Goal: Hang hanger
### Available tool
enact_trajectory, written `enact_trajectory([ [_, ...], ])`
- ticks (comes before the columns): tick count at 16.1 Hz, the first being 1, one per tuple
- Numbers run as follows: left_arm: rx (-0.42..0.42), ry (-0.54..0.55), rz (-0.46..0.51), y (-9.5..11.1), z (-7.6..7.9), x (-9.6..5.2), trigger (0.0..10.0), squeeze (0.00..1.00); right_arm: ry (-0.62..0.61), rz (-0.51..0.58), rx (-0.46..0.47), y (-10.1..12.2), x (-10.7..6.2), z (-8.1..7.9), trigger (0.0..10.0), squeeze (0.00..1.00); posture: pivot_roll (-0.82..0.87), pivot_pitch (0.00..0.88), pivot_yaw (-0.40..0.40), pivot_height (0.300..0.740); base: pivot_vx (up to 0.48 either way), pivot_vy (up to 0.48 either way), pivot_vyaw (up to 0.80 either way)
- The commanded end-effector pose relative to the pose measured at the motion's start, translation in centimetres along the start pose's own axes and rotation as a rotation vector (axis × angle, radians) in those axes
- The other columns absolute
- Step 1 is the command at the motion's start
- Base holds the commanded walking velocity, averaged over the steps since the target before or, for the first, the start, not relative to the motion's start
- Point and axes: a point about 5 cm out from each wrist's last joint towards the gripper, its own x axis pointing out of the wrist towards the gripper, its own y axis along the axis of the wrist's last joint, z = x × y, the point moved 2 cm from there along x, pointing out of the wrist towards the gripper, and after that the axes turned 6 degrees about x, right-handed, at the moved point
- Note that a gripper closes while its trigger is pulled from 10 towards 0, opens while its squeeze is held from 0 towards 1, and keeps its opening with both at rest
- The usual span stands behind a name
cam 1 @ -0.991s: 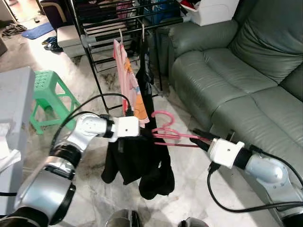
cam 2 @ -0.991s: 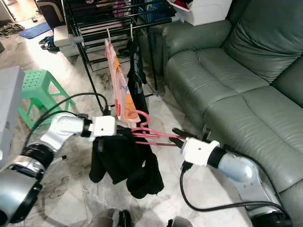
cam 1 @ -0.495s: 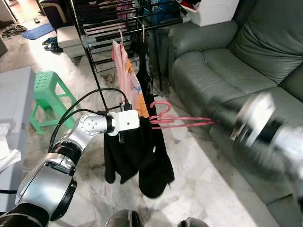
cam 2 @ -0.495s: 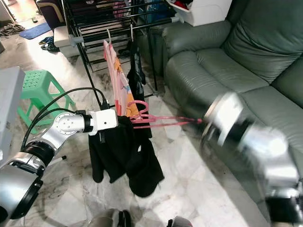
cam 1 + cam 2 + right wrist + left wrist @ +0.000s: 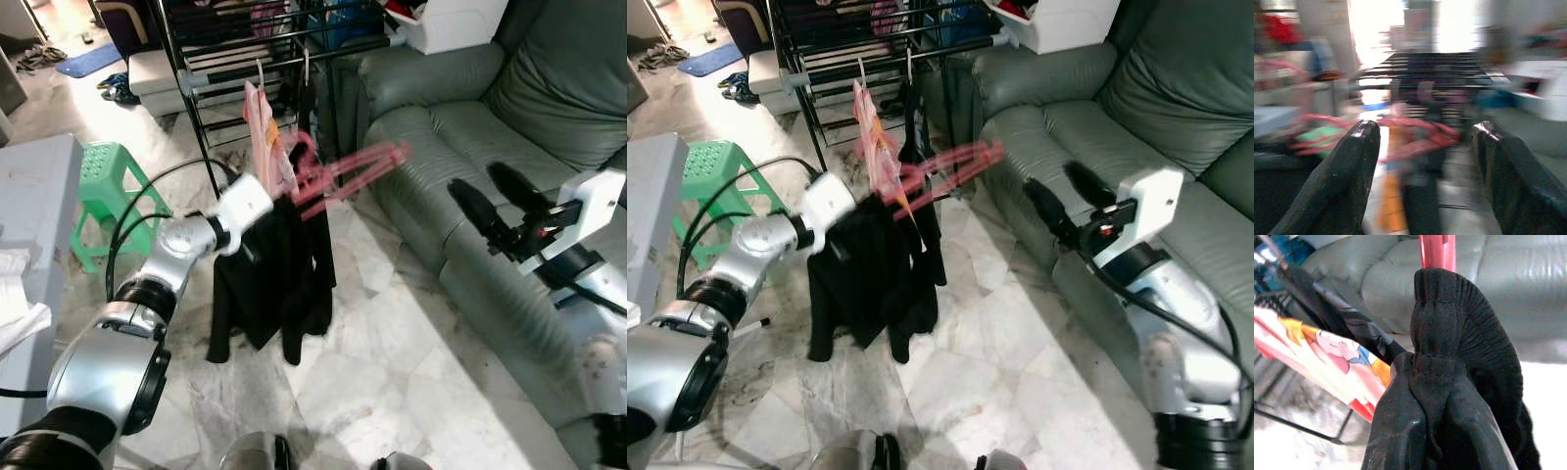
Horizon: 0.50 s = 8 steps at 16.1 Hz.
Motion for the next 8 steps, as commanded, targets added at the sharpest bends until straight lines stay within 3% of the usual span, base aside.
enact_trajectory([
  [1,-0.054,0.029,0.024,0.59,-0.86,-0.04,0.0,0.0,-0.117,0.023,-0.043,0.37,-0.03,1.15,10.0,1.0,-0.08,0.004,0.075,0.74,0.0,0.0,0.0],
  [8,-0.054,0.029,0.024,0.59,-0.86,-0.04,0.0,0.0,-0.117,0.023,-0.043,0.37,-0.03,1.15,10.0,1.0,-0.08,0.004,0.075,0.74,0.0,0.0,0.0],
])
